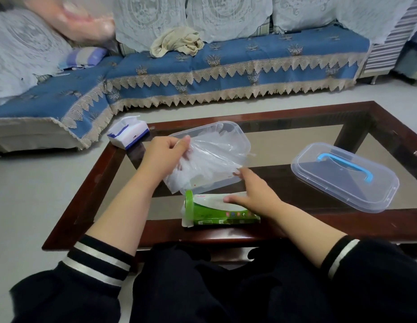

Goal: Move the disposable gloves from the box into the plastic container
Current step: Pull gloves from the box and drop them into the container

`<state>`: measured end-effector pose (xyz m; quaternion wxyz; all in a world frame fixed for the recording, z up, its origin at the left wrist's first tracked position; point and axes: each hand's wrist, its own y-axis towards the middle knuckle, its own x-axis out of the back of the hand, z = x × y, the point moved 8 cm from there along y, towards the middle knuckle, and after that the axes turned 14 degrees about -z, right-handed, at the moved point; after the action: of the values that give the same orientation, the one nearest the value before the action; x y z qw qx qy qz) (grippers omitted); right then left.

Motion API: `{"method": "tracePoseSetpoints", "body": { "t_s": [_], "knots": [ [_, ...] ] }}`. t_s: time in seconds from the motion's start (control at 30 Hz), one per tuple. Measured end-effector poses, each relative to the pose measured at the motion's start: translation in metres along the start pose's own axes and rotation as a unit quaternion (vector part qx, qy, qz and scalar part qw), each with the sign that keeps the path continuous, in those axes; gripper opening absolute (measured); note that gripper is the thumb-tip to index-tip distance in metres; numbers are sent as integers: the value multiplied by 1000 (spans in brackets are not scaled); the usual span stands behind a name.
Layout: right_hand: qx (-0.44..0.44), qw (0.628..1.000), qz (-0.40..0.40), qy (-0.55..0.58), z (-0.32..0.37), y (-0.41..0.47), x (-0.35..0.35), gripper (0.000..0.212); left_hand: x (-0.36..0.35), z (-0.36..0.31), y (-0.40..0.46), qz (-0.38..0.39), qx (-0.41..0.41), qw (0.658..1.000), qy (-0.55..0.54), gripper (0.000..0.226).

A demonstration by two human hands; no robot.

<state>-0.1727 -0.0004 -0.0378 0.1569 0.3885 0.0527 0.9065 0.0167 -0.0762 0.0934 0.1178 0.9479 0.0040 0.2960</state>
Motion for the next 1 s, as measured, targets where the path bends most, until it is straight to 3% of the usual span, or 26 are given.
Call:
{"method": "tracePoseSetpoints", "body": {
  "t_s": [0.1, 0.23, 0.37, 0.43, 0.5, 0.57, 0.67, 0.8, 0.9, 1.0],
  "knots": [
    [-18, 982, -144, 124, 17, 0, 36, 74, -9, 17, -4, 20, 42, 999, 10, 43],
    [-29, 948, -145, 282, 40, 7, 43, 74, -26, 19, -8, 84, 54, 994, 49, 50],
    [-90, 919, -170, 344, 50, 26, 61, 21, -35, 9, -3, 159, -14, 985, 73, 62],
    [-122, 909, -164, 362, 51, 36, 66, 10, -31, 2, 0, 151, -53, 986, 45, 49],
    [-157, 906, -160, 358, 49, 47, 69, 5, -22, -5, 5, 106, -89, 990, -9, 21],
    [-196, 897, -166, 360, 43, 57, 71, 6, -11, -10, 12, 50, -124, 990, -48, 10],
    [-232, 856, -115, 448, 52, 70, 65, 19, 0, -16, 21, 0, -180, 981, -74, 20],
    [-239, 802, -56, 545, 80, 85, 70, 14, 16, -50, 12, -88, -405, 910, -1, 45],
    [-247, 824, -28, 509, 93, 103, 71, 25, 19, -55, 13, -137, -510, 840, 125, 42],
    [-270, 827, -24, 492, 88, 120, 58, 35, 5, -37, 25, -129, -493, 827, 239, 43]
  ]
}}
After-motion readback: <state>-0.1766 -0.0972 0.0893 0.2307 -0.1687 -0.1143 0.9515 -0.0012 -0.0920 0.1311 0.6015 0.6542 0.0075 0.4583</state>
